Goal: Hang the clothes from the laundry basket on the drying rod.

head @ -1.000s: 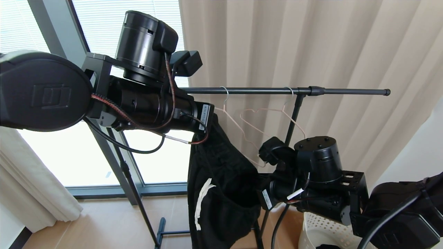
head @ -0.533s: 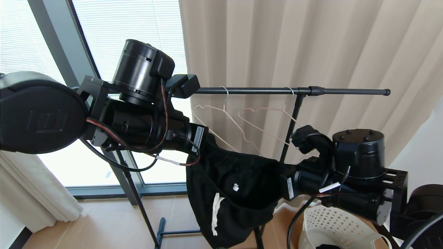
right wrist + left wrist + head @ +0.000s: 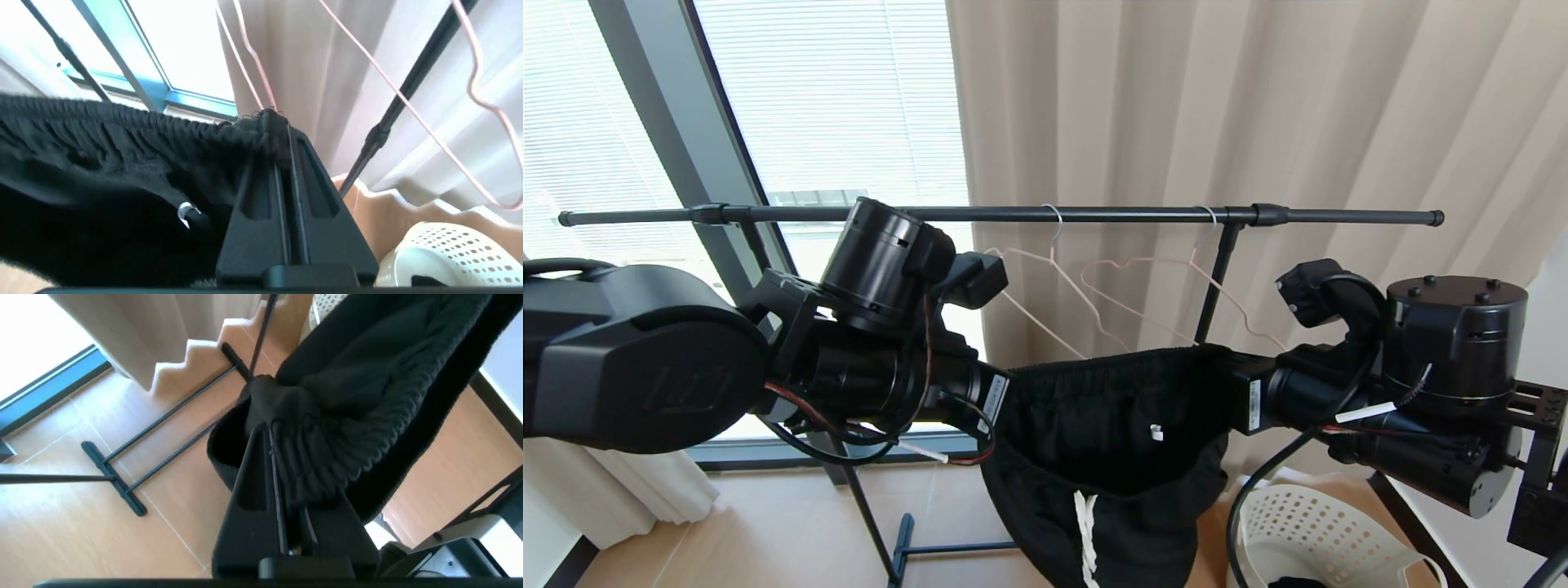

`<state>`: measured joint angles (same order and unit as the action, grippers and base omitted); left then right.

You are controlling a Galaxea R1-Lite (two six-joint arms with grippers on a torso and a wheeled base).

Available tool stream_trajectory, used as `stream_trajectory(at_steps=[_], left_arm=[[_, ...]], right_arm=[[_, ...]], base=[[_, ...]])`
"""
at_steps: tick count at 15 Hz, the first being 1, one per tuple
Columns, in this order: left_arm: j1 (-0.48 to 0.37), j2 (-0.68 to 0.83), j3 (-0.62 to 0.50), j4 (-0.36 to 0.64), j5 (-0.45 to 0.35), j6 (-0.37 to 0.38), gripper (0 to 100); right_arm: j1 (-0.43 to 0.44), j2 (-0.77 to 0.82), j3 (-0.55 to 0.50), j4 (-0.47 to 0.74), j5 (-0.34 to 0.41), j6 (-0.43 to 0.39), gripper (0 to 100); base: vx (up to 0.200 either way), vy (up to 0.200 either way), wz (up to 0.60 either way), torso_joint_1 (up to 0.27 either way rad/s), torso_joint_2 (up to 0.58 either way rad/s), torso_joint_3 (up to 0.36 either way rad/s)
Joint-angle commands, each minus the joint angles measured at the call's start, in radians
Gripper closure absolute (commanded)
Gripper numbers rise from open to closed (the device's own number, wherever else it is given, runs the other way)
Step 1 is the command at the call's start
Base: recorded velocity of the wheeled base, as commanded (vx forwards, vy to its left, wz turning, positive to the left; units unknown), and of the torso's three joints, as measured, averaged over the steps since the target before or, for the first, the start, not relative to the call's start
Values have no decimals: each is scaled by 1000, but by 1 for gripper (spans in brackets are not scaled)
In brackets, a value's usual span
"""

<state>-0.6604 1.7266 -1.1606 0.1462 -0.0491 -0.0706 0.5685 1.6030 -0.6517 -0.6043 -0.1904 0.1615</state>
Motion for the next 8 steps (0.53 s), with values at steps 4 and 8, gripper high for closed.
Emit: stream_trajectory(at_steps=[4, 8], left_arm=[[-22, 7, 24, -11, -9, 6, 0], [-19, 1, 21, -17, -84, 5, 0]], right_arm=[[-6, -66, 35, 0, -24, 23, 100], [-29, -113, 70, 3, -49, 23, 100]], base=[[0, 0, 0, 0, 0, 0], [0, 0, 0, 0, 0, 0]])
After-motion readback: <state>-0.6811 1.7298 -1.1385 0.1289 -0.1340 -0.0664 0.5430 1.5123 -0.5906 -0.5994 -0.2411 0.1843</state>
